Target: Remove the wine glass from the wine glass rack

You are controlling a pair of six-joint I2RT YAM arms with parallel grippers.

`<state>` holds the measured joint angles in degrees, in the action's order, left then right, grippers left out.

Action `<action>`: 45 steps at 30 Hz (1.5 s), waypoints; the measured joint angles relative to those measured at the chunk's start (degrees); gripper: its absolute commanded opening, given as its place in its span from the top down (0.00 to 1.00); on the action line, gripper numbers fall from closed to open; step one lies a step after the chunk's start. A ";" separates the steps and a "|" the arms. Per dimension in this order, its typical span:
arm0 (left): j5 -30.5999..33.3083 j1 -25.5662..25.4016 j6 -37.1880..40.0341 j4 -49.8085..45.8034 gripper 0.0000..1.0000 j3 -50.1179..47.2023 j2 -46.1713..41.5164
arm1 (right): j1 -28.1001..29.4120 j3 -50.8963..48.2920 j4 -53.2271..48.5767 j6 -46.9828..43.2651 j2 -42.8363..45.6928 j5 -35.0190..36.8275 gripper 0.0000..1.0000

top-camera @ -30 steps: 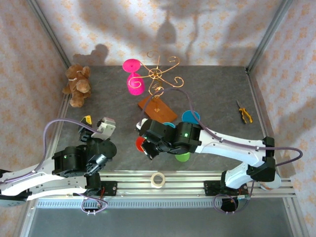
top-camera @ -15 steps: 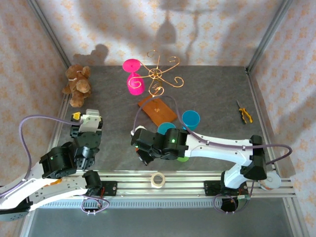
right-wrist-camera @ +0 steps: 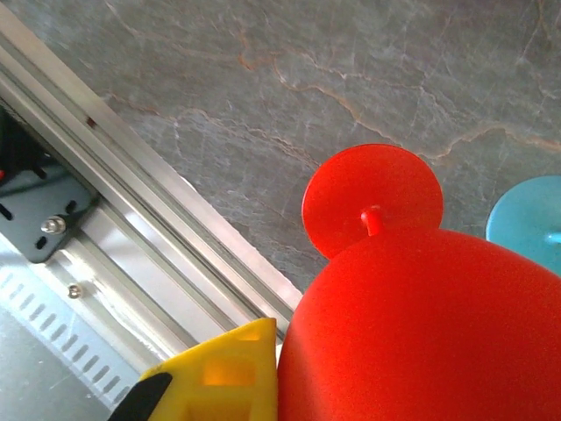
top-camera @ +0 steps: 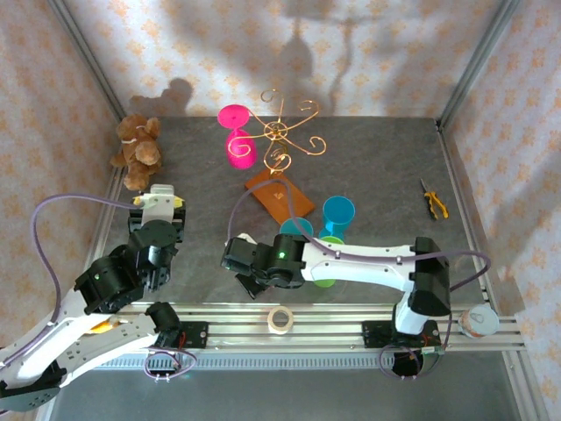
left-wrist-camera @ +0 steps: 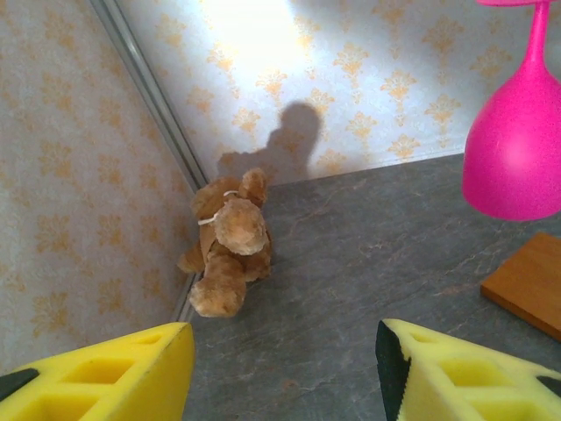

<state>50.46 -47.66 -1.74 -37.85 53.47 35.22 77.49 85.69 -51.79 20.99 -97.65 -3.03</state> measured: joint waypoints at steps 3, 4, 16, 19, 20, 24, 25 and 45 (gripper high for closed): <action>-0.72 0.09 -1.38 -0.04 0.40 0.00 -0.79 | 0.00 0.04 -0.76 0.02 -1.86 0.00 1.00; -0.79 0.11 -1.57 -0.04 0.40 0.00 -1.03 | 0.00 0.04 -0.94 0.02 -2.36 0.00 1.00; -1.31 0.20 -3.41 -0.50 0.39 -0.15 -3.17 | 0.00 3.23 -2.71 -0.02 -5.92 -0.11 0.95; -1.44 0.20 -3.39 -0.55 0.39 -0.33 -4.07 | 0.00 3.93 -3.15 -0.04 -6.73 -0.11 0.91; -1.44 0.20 -3.41 -0.55 0.39 -0.33 -4.15 | 0.00 4.35 -3.39 -0.09 -6.95 -0.11 0.91; -1.62 0.20 -3.39 -0.57 0.39 -0.33 -4.15 | -0.02 6.10 -4.11 -0.50 -7.65 0.09 0.81; -1.62 0.20 -3.39 -0.59 0.39 -0.33 -4.15 | -0.02 6.40 -4.15 -0.52 -7.74 0.09 0.78; -1.64 0.20 -3.15 -0.94 0.39 -0.50 -4.83 | -0.44 12.96 -6.71 -1.95 -8.74 3.02 0.55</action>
<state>48.82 -47.46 -4.89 -38.79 52.97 30.39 77.06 98.65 -58.50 19.05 -106.39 -0.01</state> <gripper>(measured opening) 0.610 0.434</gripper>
